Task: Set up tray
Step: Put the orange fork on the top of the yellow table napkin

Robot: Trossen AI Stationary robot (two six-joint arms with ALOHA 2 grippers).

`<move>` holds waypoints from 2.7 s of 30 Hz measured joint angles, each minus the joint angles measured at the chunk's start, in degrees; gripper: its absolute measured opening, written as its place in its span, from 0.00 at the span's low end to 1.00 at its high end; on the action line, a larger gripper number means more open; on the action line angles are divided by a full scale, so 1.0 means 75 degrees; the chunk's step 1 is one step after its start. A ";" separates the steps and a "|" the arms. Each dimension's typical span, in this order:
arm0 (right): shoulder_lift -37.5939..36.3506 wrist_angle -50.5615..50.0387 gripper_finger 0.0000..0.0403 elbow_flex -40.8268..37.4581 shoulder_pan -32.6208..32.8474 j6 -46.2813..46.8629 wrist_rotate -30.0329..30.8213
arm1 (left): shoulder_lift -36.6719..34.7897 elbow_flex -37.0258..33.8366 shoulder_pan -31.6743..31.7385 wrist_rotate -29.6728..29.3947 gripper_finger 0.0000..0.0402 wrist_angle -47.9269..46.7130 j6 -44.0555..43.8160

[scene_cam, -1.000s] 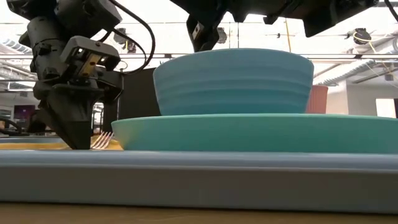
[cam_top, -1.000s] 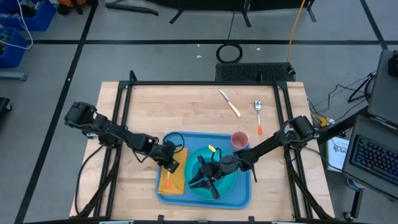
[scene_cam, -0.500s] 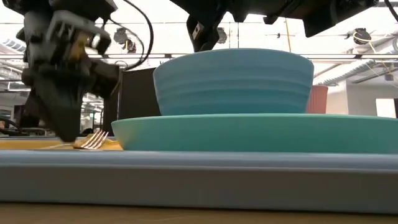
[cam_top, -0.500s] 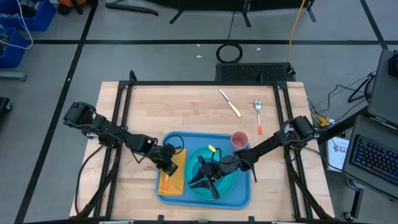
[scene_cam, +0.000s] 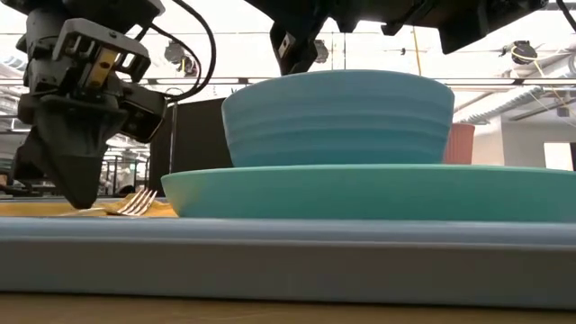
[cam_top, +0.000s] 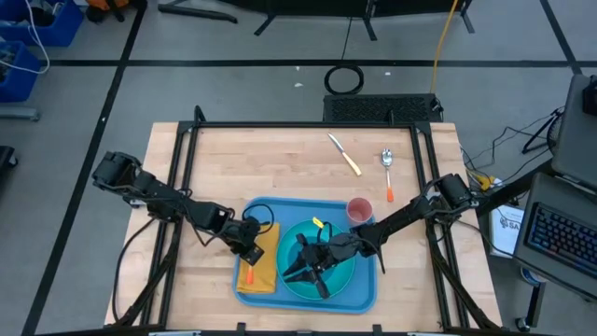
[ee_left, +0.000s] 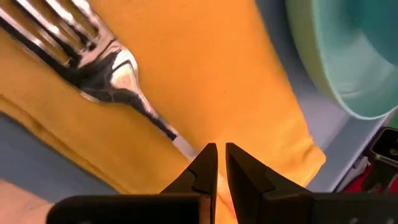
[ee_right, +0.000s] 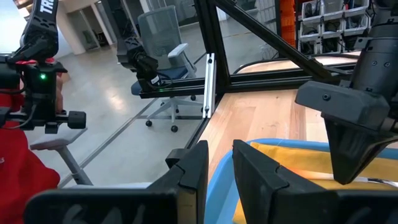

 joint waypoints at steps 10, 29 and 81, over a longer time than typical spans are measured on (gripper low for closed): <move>0.0001 0.0000 0.16 0.0000 0.0000 0.0000 0.0007 | 0.0026 0.0001 0.0023 -0.0018 0.09 0.0013 0.0067; 0.0000 0.0000 0.16 0.0000 0.0000 -0.0003 0.0019 | 0.0020 0.0013 -0.0074 0.0922 0.09 -0.0153 -0.0230; 0.0001 -0.0003 0.16 0.0000 0.0000 -0.0001 -0.0004 | 0.0672 0.0383 0.0010 0.1112 0.09 -0.0059 0.0431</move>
